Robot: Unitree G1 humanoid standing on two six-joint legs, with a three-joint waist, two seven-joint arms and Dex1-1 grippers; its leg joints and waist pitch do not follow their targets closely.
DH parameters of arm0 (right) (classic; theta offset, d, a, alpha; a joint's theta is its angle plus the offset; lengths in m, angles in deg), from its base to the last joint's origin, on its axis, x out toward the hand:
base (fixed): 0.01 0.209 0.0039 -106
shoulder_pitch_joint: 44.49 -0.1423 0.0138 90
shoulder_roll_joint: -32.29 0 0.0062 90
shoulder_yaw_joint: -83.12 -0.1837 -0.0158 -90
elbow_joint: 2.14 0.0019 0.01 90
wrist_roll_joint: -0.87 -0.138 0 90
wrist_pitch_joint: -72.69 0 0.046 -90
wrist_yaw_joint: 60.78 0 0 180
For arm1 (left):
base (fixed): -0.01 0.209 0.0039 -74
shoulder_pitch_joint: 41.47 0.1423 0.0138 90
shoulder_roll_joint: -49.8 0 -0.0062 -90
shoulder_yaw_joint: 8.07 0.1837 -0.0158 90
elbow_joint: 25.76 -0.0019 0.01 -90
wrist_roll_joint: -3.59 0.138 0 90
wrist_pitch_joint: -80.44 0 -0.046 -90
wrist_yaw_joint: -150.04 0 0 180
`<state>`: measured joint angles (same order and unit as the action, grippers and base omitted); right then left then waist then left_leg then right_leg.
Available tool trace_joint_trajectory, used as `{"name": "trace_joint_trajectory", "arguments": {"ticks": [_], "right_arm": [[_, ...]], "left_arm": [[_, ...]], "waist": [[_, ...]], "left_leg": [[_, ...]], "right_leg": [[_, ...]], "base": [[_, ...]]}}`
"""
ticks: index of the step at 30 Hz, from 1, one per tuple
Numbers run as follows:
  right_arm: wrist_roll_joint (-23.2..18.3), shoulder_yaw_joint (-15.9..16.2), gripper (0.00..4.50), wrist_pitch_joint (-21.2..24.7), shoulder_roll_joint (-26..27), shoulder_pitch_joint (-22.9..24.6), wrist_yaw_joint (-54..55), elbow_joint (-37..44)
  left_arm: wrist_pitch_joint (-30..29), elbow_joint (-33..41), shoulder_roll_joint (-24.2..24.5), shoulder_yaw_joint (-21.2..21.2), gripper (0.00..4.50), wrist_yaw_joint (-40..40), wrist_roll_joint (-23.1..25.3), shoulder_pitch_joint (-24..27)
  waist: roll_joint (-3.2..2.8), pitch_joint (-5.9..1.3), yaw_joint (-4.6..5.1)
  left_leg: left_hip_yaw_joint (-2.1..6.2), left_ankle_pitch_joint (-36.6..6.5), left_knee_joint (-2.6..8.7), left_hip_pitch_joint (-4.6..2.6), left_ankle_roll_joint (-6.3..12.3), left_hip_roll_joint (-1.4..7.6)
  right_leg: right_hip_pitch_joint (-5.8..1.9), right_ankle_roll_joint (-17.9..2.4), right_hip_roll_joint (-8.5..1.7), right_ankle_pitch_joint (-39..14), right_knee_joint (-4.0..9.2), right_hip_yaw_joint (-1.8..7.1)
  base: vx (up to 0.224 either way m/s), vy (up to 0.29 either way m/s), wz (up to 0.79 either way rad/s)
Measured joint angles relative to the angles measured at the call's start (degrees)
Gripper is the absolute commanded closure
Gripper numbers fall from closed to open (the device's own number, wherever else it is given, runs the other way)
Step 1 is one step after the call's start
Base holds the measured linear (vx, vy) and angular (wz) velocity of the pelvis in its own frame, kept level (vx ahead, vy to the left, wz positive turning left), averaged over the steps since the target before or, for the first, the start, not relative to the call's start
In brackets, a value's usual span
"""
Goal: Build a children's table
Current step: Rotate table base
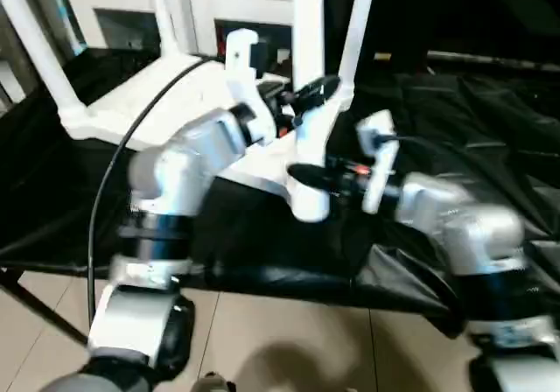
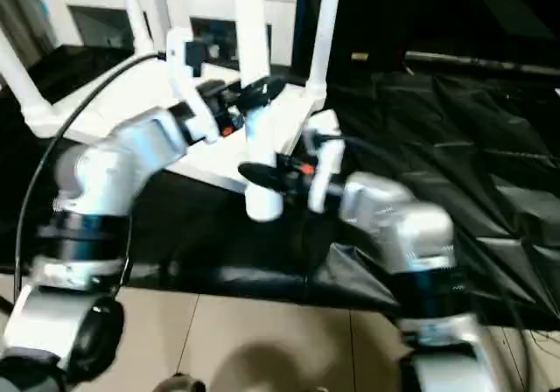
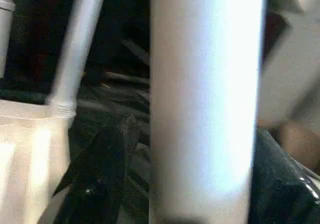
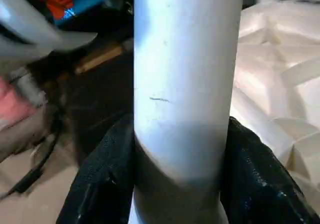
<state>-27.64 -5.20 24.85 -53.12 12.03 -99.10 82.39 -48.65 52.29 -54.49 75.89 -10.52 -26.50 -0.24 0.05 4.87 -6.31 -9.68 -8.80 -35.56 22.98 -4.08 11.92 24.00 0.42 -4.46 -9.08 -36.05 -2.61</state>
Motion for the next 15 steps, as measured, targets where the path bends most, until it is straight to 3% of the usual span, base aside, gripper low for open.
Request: {"name": "trace_joint_trajectory", "arguments": {"ticks": [1,2,5,8,15], "right_arm": [[0.25,-0.17,2.59,-0.27,0.77,0.0,1.4,0.06],[0.49,-0.23,2.59,-0.43,1.17,0.0,2.32,0.08],[1.17,-0.19,2.6,-0.47,1.83,-0.01,3.87,0.13],[1.43,-0.13,2.6,-0.71,2.24,-0.01,4.71,0.19],[1.92,0.13,2.6,-1.35,2.42,-0.03,5.15,1.2]], "left_arm": [[0.41,0.47,-1.04,-0.43,1.47,-1.57,0.02,0.46],[0.76,0.63,-1.76,-0.72,1.81,-2.74,0.03,0.85],[1.34,0.63,-2.45,-1.04,1.81,-4.84,0.08,0.99],[1.84,0.67,-2.77,-1.1,2.21,-6.08,0.4,0.99],[2.83,2.42,-2.74,-0.89,2.58,-6.83,2.02,1.39]], "waist": [[0.0,0.0,-0.03],[0.0,0.0,-0.04],[0.0,0.0,-0.01],[0.0,0.0,0.07],[0.01,0.0,0.32]], "left_leg": [[0.0,0.0,0.01,0.02,0.0,0.01],[0.0,0.0,0.0,0.02,0.0,0.0],[0.0,0.0,0.02,0.05,0.0,0.0],[0.0,0.0,0.04,0.04,0.0,-0.01],[-0.01,0.0,0.11,0.06,0.0,0.0]], "right_leg": [[0.0,0.0,0.0,0.0,0.03,0.0],[-0.01,0.0,-0.01,0.0,0.04,0.0],[0.0,0.01,-0.01,0.0,0.08,0.0],[0.01,0.02,0.0,0.0,0.1,-0.01],[0.0,0.06,0.0,-0.01,0.22,-0.01]], "base": [[0.0,0.0,0.0],[0.0,0.0,0.0],[0.0,0.0,0.0],[0.0,0.0,0.0],[0.0,0.0,0.0]]}}
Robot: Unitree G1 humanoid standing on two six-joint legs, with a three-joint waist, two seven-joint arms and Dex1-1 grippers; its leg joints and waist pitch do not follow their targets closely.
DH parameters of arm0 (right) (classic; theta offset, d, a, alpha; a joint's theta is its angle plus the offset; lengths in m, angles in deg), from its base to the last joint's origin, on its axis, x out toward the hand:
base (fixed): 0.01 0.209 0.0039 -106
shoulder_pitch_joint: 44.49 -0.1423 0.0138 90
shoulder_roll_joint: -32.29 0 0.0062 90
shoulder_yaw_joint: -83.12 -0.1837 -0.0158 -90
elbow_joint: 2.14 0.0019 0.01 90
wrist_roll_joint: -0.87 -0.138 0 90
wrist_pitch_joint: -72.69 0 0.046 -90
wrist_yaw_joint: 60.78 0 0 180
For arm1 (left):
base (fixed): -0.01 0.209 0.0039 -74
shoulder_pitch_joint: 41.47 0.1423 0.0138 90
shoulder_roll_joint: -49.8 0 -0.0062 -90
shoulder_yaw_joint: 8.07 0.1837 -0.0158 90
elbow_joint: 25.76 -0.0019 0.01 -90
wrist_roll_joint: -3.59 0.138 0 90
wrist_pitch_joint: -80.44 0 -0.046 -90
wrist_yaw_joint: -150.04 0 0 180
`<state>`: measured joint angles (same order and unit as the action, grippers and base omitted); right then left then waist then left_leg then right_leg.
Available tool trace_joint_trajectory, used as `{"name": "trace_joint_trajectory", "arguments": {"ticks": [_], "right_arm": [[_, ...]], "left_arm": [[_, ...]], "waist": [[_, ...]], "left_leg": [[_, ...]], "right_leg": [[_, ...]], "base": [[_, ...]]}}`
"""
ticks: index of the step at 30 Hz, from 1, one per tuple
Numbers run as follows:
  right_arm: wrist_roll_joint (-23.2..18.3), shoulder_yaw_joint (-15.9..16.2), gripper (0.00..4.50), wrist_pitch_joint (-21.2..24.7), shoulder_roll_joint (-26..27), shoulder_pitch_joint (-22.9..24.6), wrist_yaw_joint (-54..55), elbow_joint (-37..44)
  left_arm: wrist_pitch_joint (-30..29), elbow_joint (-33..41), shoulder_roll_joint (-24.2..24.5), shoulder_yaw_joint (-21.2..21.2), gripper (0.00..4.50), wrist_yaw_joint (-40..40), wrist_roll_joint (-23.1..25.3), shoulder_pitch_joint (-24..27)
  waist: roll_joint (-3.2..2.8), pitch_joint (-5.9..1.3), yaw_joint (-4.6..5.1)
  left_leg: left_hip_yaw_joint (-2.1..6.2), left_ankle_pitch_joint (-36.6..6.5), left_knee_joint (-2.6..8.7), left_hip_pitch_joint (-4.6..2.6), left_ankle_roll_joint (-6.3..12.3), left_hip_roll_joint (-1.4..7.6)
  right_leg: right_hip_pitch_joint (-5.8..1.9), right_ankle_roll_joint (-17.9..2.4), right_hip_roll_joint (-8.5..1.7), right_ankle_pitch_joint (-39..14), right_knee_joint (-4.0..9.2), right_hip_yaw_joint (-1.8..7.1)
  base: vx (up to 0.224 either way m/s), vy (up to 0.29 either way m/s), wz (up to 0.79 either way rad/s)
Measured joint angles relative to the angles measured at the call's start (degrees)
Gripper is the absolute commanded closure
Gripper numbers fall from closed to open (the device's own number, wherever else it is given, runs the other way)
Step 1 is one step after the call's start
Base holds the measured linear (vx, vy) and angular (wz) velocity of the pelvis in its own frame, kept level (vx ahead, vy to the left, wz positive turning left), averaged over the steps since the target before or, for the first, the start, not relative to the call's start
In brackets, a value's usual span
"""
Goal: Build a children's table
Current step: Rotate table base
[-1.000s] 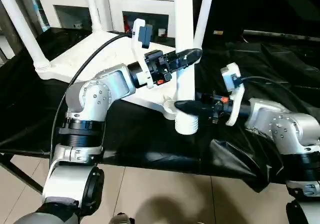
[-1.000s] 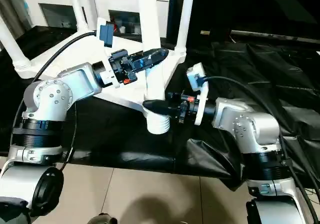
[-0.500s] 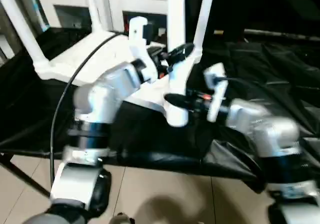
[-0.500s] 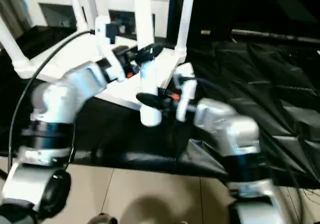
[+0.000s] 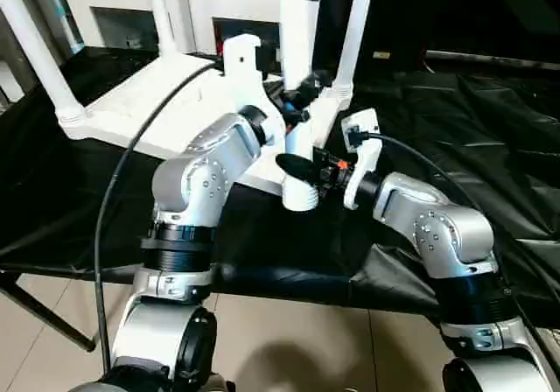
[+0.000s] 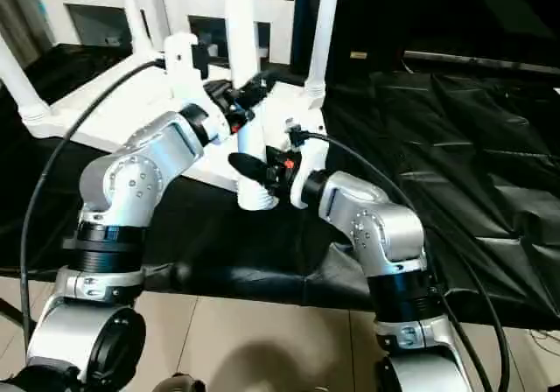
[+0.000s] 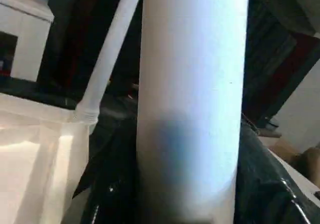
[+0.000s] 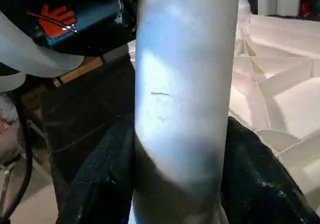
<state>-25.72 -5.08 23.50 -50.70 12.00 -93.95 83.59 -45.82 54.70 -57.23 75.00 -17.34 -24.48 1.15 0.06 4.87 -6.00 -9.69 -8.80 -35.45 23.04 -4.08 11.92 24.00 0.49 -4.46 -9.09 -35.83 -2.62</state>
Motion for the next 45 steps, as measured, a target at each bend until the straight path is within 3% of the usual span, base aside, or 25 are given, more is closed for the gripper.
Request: {"name": "trace_joint_trajectory", "arguments": {"ticks": [2,4,7,10,18,21,29,45], "right_arm": [[0.01,0.02,2.6,-0.4,0.02,-0.03,-0.11,0.12],[-0.02,-0.07,1.9,-0.56,0.06,-0.06,-0.36,0.12],[-0.8,-0.13,1.87,-0.92,-0.88,-0.08,-2.45,0.12],[-2.13,-0.19,1.45,-0.61,-3.91,-0.32,-6.24,0.79],[-11.43,-3.62,1.45,6.63,-15.19,-0.32,-21.31,4.6],[-13.53,-5.06,1.45,8.06,-16.98,-0.32,-23.89,5.85],[-15.59,-4.39,1.45,8.88,-19.24,-0.32,-27.99,6.48],[-16.57,-3.12,1.45,9.34,-19.55,-0.32,-29.12,6.67]], "left_arm": [[0.01,0.49,0.04,0.04,2.62,0.01,0.01,0.01],[0.01,0.75,0.11,0.11,2.62,0.13,0.01,0.02],[0.09,0.89,0.56,0.15,2.62,1.42,-0.42,0.04],[-0.35,0.97,1.58,0.3,2.62,4.74,-1.81,0.28],[-8.27,4.25,5.93,0.49,2.62,19.25,-11.59,2.34],[-9.92,6.16,6.88,0.47,2.62,22.57,-14.27,2.49],[-12.58,8.88,7.38,0.11,2.62,27.36,-19.85,3.11],[-13.95,9.31,8.58,0.05,2.62,29.12,-21.77,3.35]], "waist": [[0.0,0.0,0.04],[0.0,0.0,0.1],[0.0,0.0,0.18],[0.0,0.0,0.11],[0.0,0.0,-0.17],[0.0,0.0,-0.3],[0.0,0.0,-0.38],[0.0,0.0,-0.44]], "left_leg": [[-0.01,0.0,0.0,0.0,0.0,0.0],[-0.01,0.0,0.01,0.01,0.0,-0.01],[-0.01,0.0,0.01,0.03,0.0,-0.01],[-0.02,0.0,0.02,0.05,0.0,-0.01],[-0.08,0.0,0.02,0.03,0.01,-0.01],[-0.08,0.0,0.02,-0.02,0.01,0.0],[-0.08,0.0,0.02,-0.06,0.01,-0.01],[-0.07,0.0,0.02,-0.06,0.01,0.0]], "right_leg": [[0.0,0.0,0.0,0.0,0.01,0.01],[0.0,0.01,0.0,0.0,0.02,0.01],[0.0,0.01,0.0,-0.01,0.04,0.0],[0.01,0.02,0.0,0.0,0.08,0.01],[0.0,-0.2,0.0,0.13,0.06,0.02],[0.0,-0.22,0.0,0.14,0.01,0.01],[-0.03,0.0,0.0,0.01,0.0,0.01],[-0.04,0.0,0.0,0.01,0.0,0.02]], "base": [[0.0,0.0,0.0],[0.0,0.0,0.0],[0.0,0.0,0.0],[0.0,0.0,0.0],[0.0,0.0,0.0],[0.0,0.0,0.0],[0.0,0.0,0.0],[0.0,0.0,0.0]]}}
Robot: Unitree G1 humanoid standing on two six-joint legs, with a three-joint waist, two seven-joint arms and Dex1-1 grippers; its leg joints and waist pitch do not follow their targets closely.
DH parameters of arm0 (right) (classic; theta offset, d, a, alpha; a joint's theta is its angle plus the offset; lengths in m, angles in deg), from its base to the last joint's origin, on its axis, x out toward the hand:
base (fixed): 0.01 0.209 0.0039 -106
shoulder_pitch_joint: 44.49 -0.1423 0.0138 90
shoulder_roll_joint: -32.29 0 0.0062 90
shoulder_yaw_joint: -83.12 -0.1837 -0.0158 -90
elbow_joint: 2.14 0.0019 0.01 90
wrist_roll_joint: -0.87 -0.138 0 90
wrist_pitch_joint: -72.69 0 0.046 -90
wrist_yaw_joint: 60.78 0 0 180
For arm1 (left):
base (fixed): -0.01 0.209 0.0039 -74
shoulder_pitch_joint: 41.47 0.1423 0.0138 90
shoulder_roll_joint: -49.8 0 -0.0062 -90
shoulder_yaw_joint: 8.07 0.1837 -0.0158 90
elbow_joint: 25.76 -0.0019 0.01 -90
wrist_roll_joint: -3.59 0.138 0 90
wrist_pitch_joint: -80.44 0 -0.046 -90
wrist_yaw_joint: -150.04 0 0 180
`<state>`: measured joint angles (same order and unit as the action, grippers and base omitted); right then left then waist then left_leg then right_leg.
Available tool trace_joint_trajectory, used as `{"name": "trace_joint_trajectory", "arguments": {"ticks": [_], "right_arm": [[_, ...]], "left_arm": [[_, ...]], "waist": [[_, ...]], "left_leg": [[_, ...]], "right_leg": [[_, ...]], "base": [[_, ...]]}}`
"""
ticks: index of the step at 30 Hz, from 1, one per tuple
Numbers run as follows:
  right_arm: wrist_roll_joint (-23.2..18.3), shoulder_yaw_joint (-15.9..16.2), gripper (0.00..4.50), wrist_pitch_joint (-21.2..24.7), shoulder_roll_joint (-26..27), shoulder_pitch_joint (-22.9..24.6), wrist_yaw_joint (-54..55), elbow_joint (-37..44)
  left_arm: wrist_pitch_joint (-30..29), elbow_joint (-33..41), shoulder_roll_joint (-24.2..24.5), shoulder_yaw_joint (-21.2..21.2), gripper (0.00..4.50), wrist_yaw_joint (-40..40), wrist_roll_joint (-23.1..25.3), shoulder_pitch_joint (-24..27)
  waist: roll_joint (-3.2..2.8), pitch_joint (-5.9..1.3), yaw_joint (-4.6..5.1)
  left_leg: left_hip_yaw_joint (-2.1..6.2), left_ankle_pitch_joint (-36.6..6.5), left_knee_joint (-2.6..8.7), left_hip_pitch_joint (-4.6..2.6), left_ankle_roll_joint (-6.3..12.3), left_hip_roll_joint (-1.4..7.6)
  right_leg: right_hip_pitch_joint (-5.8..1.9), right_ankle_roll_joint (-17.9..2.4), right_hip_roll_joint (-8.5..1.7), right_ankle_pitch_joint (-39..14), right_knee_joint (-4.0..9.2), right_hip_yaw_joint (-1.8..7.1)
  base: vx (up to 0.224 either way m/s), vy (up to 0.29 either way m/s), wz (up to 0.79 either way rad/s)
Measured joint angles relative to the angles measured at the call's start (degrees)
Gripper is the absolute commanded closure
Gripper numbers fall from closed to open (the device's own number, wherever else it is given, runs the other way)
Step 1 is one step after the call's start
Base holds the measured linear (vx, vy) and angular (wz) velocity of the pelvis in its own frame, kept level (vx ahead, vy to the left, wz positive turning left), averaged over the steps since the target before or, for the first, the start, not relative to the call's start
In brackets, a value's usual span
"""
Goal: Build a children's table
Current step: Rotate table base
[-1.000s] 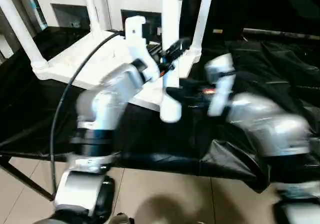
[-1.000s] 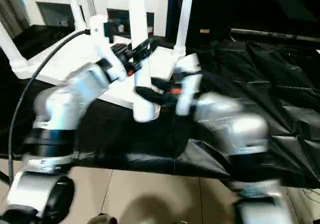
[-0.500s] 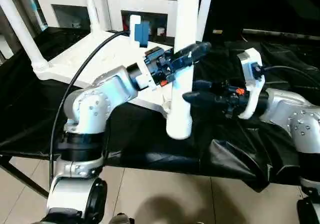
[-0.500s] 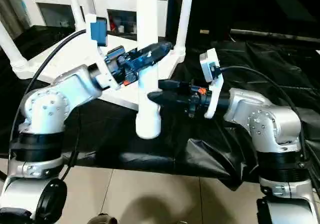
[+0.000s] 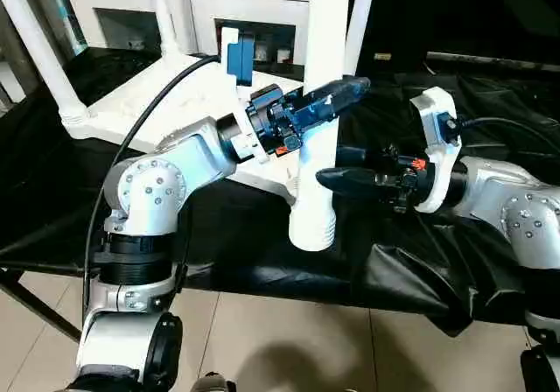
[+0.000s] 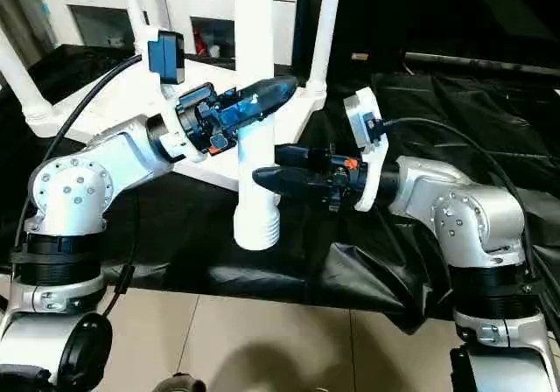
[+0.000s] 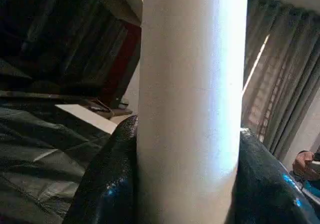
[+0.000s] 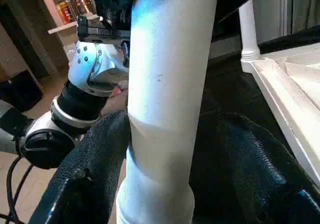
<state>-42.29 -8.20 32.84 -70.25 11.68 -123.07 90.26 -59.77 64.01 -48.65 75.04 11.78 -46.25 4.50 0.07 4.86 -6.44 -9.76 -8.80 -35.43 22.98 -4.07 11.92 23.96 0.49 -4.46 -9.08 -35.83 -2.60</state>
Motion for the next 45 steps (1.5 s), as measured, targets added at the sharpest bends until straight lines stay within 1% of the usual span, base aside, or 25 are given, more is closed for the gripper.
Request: {"name": "trace_joint_trajectory", "arguments": {"ticks": [9,11,14,24,28,30,34,39,45], "right_arm": [[0.24,0.16,1.45,-0.13,0.08,-0.04,0.56,-0.31],[1.31,1.09,1.45,-0.29,0.26,-0.26,1.69,-1.2],[2.3,1.9,1.45,-0.3,0.28,-0.27,1.82,-1.95],[2.26,2.22,1.45,-0.26,0.89,-1.62,1.19,-2.86],[2.28,2.95,1.45,-0.26,2.08,-1.62,1.29,-3.24],[2.47,2.89,1.45,-0.43,2.95,-1.7,2.52,-3.88],[3.36,2.98,1.45,-0.59,4.23,-1.9,4.61,-5.1],[3.53,3.54,1.45,-0.37,4.83,-1.91,4.93,-5.33],[3.41,4.22,1.45,1.0,4.5,-3.07,3.12,-5.64]], "left_arm": [[0.11,-0.99,-0.03,-0.01,2.62,-1.15,0.14,-0.38],[0.61,-3.48,-0.34,-0.17,2.62,-3.27,1.1,-1.44],[0.77,-5.0,-0.42,-0.19,2.62,-3.77,1.83,-1.67],[0.8,-5.25,-1.31,-1.0,2.62,-4.11,1.6,-1.67],[1.52,-6.12,-1.32,-1.21,2.62,-4.91,1.5,-2.01],[1.74,-7.71,-1.74,-1.55,2.62,-6.98,2.31,-3.21],[2.03,-9.61,-2.23,-1.93,2.62,-9.6,3.49,-3.93],[1.9,-9.58,-0.97,-1.4,2.62,-7.69,3.6,-3.92],[1.35,-9.32,0.44,1.14,2.62,-3.87,3.59,-3.91]], "waist": [[0.0,0.0,-0.01],[0.0,0.0,0.0],[0.0,0.0,-0.01],[0.0,0.0,-0.02],[0.0,0.0,-0.02],[0.0,0.0,-0.07],[0.02,-0.01,-0.04],[0.02,-0.01,-0.05],[0.02,-0.01,-0.1]], "left_leg": [[-0.01,0.0,0.0,0.0,0.0,-0.01],[-0.01,0.0,0.0,0.0,0.0,-0.02],[-0.01,0.0,0.0,0.0,0.0,-0.01],[-0.01,0.0,0.0,0.0,0.0,0.0],[-0.02,0.0,0.0,0.01,0.0,-0.01],[-0.01,0.0,0.0,0.01,0.0,-0.01],[-0.01,0.0,0.0,0.01,0.0,-0.02],[0.0,0.0,0.0,0.01,0.0,0.0],[-0.01,0.0,0.0,0.02,0.0,-0.01]], "right_leg": [[0.0,-0.01,0.0,0.0,-0.01,0.0],[-0.01,0.0,0.0,0.0,0.0,0.0],[0.0,0.0,0.0,0.0,0.0,0.0],[0.0,-0.03,0.0,0.02,-0.01,-0.01],[0.0,-0.03,0.0,0.02,-0.02,-0.02],[-0.01,-0.02,0.0,0.01,-0.01,-0.01],[-0.01,-0.02,-0.01,0.01,0.0,0.0],[0.01,-0.02,-0.01,0.01,-0.03,-0.02],[0.0,-0.08,-0.01,0.05,-0.03,-0.01]], "base": [[0.0,0.0,0.0],[0.0,0.0,0.0],[0.0,0.0,0.0],[0.0,0.0,0.0],[0.0,0.0,0.0],[0.0,0.0,0.0],[0.0,0.0,0.0],[0.0,0.0,0.0],[0.0,0.0,0.0]]}}
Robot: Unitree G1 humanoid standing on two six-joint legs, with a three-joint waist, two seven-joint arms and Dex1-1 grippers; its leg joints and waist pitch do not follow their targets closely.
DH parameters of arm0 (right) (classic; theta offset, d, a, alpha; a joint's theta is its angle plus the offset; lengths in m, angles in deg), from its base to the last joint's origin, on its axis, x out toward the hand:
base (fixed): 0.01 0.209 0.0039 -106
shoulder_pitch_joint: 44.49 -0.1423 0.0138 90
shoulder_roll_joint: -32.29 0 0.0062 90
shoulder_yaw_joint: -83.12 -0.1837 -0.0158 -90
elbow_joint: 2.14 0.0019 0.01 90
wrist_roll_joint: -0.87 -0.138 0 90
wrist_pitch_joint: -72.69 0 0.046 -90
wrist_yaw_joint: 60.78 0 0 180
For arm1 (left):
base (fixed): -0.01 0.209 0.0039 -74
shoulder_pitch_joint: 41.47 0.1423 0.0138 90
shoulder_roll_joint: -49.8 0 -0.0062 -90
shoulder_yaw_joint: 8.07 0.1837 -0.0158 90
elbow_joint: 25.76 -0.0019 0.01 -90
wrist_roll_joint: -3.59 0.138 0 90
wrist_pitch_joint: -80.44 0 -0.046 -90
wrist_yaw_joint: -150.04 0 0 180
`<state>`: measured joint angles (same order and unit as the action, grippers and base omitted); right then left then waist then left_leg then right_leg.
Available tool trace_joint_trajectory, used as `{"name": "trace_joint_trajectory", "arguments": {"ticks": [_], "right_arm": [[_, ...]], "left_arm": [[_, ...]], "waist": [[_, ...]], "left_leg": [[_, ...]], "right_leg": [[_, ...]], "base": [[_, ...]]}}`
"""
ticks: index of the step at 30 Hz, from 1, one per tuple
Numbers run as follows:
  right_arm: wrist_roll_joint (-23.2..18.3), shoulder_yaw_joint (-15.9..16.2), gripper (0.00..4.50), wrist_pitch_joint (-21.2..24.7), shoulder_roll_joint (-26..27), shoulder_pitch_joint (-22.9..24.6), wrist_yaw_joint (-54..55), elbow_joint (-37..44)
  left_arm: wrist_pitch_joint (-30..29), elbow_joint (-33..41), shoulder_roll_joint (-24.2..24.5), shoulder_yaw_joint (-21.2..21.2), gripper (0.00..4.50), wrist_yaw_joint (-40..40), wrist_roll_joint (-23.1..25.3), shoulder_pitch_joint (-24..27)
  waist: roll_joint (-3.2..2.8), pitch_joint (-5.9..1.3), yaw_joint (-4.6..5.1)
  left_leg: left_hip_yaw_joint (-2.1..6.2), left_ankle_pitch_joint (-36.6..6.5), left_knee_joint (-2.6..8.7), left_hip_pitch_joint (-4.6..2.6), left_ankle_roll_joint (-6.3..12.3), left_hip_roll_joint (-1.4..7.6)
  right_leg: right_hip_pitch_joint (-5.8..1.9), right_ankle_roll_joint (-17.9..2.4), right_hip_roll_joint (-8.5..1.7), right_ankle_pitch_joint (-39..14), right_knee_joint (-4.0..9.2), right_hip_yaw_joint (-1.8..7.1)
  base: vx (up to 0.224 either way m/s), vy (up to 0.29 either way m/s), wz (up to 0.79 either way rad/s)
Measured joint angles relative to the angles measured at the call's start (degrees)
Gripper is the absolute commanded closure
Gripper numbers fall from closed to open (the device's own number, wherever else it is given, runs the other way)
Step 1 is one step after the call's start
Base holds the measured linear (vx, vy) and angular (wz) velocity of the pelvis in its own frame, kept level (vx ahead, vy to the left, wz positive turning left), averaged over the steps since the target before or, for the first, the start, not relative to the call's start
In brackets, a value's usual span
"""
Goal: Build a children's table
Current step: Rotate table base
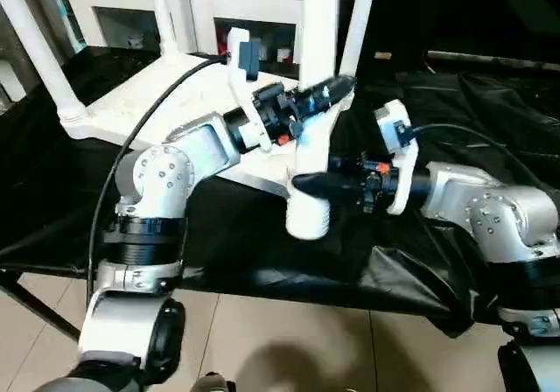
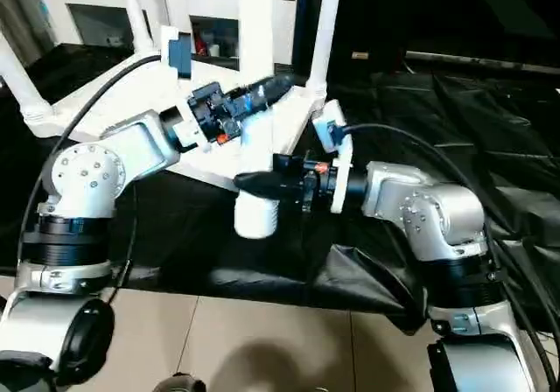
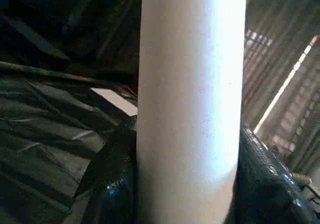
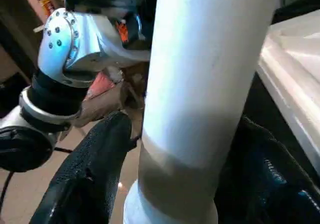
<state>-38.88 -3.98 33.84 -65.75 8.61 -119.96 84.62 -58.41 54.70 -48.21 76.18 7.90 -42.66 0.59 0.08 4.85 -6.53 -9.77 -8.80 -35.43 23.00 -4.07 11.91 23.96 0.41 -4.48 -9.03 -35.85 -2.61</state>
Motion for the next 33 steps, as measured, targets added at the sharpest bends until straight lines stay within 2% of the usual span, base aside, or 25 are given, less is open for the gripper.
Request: {"name": "trace_joint_trajectory", "arguments": {"ticks": [8,17,18,22,23,29,33], "right_arm": [[-0.42,1.42,1.45,1.21,-0.98,-1.21,-3.21,-2.39],[-0.49,2.14,1.45,2.18,-0.98,-1.23,-5.18,-2.64],[-0.49,2.15,1.73,2.18,-0.98,-1.23,-5.25,-2.81],[-0.49,2.18,1.85,2.18,-0.94,-1.24,-5.54,-3.82],[-0.48,2.18,2.15,2.18,-0.94,-1.26,-5.59,-3.87],[-0.45,2.18,2.53,2.16,-0.78,-1.34,-6.14,-3.98],[-0.45,2.18,2.57,2.16,-0.72,-1.33,-6.21,-3.98]], "left_arm": [[-0.97,1.9,0.56,2.35,2.62,3.47,-0.07,0.0],[-1.02,1.95,0.57,2.36,2.62,3.89,-0.07,0.01],[-1.04,1.95,0.57,2.37,2.62,3.91,-0.07,0.02],[-1.09,1.95,0.55,2.36,2.62,3.98,-0.06,0.04],[-1.09,1.95,0.54,2.36,2.62,4.05,-0.06,0.04],[-1.12,1.94,0.57,2.31,2.62,4.06,-0.04,0.07],[-1.18,1.95,0.56,2.25,2.62,4.06,-0.04,0.1]], "waist": [[0.0,0.0,0.02],[0.01,0.0,0.02],[0.0,0.0,0.02],[0.0,0.0,0.01],[0.01,0.0,0.0],[0.01,0.0,0.01],[0.01,0.0,0.01]], "left_leg": [[-0.01,0.0,0.0,-0.01,0.0,0.0],[-0.01,0.0,0.0,-0.02,0.0,0.0],[0.0,0.01,0.0,-0.02,0.0,0.0],[-0.01,0.01,0.0,-0.01,0.0,0.0],[0.0,0.01,0.0,-0.01,-0.01,0.0],[0.0,0.01,0.0,-0.01,-0.01,0.0],[-0.01,0.01,0.0,-0.01,-0.01,0.0]], "right_leg": [[0.0,-0.01,0.0,0.0,-0.04,0.0],[0.0,0.04,0.0,-0.02,-0.05,0.0],[0.0,0.03,0.0,-0.02,-0.05,0.0],[0.0,0.0,0.0,0.0,-0.05,0.0],[0.0,0.0,0.0,0.0,-0.06,0.0],[0.0,-0.04,0.0,0.03,-0.06,0.0],[0.0,-0.05,0.0,0.03,-0.06,0.0]], "base": [[0.0,0.0,0.0],[0.0,0.0,0.0],[0.0,0.0,0.0],[0.0,0.0,0.0],[0.0,0.0,0.0],[0.0,0.0,0.0],[0.0,0.0,0.0]]}}
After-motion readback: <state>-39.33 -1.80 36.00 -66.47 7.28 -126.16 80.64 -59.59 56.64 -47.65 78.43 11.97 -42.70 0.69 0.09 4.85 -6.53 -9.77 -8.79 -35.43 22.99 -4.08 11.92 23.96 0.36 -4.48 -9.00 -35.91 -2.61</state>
